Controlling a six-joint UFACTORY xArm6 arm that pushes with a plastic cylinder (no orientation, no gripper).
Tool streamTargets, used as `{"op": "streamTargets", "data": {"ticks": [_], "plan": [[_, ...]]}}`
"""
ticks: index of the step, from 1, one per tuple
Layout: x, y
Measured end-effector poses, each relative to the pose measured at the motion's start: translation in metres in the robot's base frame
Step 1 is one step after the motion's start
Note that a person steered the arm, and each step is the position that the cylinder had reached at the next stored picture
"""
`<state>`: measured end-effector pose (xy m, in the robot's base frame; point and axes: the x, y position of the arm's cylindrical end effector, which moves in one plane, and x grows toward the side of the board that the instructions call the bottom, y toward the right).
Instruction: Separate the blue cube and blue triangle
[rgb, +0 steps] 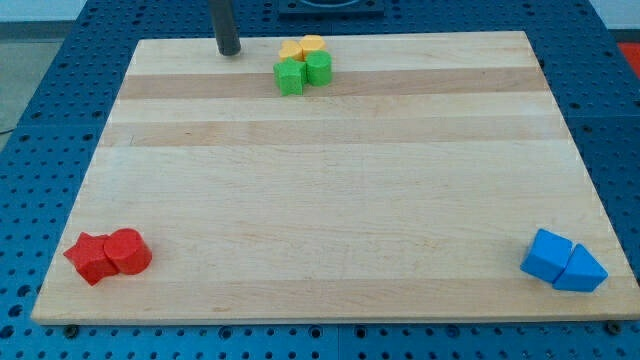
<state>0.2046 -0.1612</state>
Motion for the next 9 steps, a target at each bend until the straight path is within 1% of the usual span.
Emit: {"op": "streamTargets", "data": {"ticks": [1, 2, 3, 4, 5, 6, 8, 9], "plan": [[0.057, -0.020], [0.153, -0.008], [0.186, 0.013], [0.186, 0.013], [0.194, 0.043], [0.203, 0.151], [0.203, 0.406], [0.218, 0.506]]}}
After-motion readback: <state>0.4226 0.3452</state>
